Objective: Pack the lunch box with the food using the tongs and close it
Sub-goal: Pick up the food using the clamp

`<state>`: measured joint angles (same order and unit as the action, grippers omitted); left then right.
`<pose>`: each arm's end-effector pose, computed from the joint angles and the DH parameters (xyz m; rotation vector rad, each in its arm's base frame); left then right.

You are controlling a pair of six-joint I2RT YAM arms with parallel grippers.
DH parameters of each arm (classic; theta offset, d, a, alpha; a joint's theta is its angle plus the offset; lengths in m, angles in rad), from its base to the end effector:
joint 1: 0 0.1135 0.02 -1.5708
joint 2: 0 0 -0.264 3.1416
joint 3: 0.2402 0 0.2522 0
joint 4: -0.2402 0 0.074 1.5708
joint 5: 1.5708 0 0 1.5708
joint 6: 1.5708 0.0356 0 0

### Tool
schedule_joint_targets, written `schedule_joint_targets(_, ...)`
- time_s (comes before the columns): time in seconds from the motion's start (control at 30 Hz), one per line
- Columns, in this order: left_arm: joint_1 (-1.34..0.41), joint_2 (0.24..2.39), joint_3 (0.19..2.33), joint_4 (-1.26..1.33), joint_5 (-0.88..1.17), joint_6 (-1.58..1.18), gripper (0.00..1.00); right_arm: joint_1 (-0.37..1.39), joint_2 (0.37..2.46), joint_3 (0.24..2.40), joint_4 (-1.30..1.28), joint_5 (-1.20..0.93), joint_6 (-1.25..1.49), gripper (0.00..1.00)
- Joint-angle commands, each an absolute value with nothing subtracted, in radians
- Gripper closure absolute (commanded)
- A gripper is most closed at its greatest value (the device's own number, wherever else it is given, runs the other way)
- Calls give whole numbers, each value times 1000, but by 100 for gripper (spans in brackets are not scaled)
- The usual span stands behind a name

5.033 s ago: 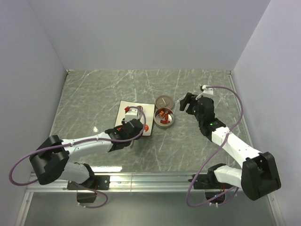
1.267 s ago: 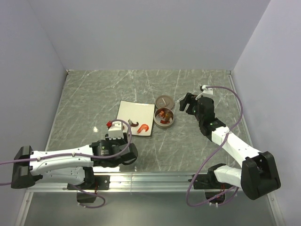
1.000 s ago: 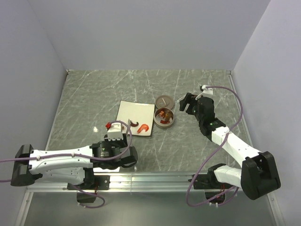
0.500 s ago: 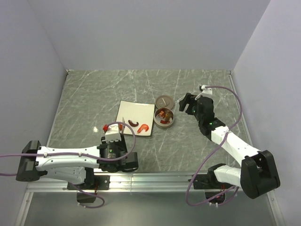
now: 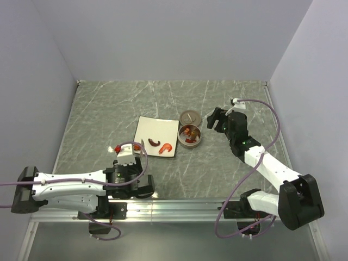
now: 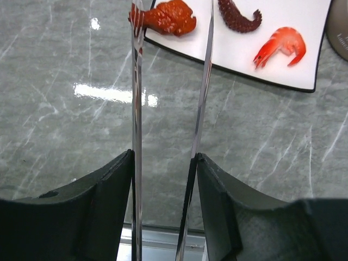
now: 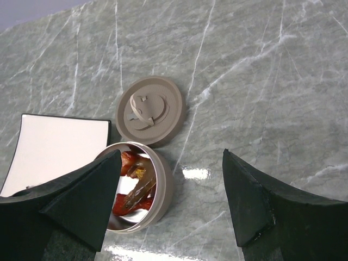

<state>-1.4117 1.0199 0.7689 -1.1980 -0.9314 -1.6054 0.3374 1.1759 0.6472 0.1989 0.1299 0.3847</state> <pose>0.0513 -0.1392 0.2412 -0.2804 2.1876 -0.0652 0.2503 0.0829 0.2500 0.1341 1.9098 0.3664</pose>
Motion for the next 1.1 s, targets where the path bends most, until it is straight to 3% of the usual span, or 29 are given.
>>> schedule_joint_targets(0.0,-1364,1009,746,-1071,-887,-1467,44,330,1134,663,215,129,388,18)
schedule_joint_targets(0.27,-1266,954,669,-763,-809,-1171,46,330,1131,661,212,133,388,18)
schedule_joint_targets(0.7,-1181,1063,634,-443,-730,-966,50,328,1132,658,215,135,388,18)
schedule_joint_targets(0.93,-1190,1017,689,-495,-851,-992,50,330,1134,660,215,137,385,18)
schedule_joint_targets(1.07,-1251,1019,710,-648,-939,-1127,49,330,1132,657,216,137,385,18)
